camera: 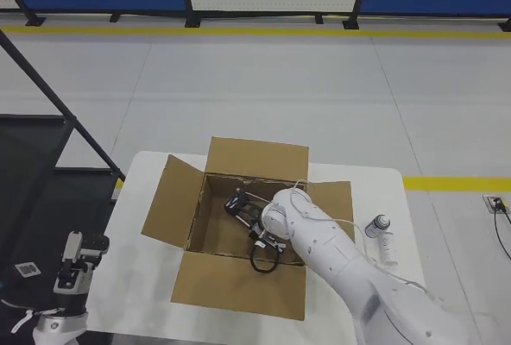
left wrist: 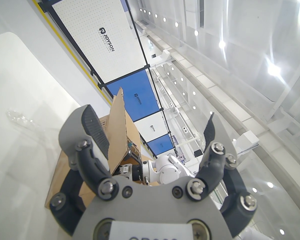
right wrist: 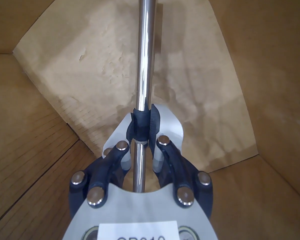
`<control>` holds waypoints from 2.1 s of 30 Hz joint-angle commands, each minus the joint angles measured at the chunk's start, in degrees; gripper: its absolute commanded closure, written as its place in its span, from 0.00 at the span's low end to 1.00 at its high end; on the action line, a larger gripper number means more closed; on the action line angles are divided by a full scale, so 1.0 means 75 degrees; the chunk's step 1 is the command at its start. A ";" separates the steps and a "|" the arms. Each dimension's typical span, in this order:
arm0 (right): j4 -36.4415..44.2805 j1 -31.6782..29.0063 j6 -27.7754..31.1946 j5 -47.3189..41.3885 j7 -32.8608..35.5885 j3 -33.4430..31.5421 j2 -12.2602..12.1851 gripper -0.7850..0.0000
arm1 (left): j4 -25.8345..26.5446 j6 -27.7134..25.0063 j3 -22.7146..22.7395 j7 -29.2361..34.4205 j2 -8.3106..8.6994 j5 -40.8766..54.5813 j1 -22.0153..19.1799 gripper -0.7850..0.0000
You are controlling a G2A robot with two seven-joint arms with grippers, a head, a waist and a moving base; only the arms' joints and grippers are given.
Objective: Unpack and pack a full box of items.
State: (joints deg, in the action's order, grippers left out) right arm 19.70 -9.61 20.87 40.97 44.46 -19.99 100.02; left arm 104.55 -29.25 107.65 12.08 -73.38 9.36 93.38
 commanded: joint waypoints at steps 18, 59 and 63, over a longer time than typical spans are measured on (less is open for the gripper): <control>-0.0057 0.0110 0.0173 0.0698 -0.0747 -0.0036 0.0237 0.54 | -0.0118 0.0181 -0.0053 -0.0045 0.0019 -0.0205 -0.0294 0.00; 1.2377 -0.6158 -0.2911 0.5586 0.2268 -0.6532 -0.3083 0.12 | -0.0107 -0.0043 -0.0145 0.0193 0.0053 -0.0144 -0.0124 0.00; 1.2778 -0.6924 -0.3247 0.5622 0.2424 -0.7595 -0.3191 0.11 | -0.0068 -0.0086 -0.0259 0.0193 0.0046 -0.0272 -0.0072 0.00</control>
State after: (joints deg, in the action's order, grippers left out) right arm 115.10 -60.15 -2.96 83.32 62.49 -74.62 76.24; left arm 103.95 -29.79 105.94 13.54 -73.02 7.59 92.74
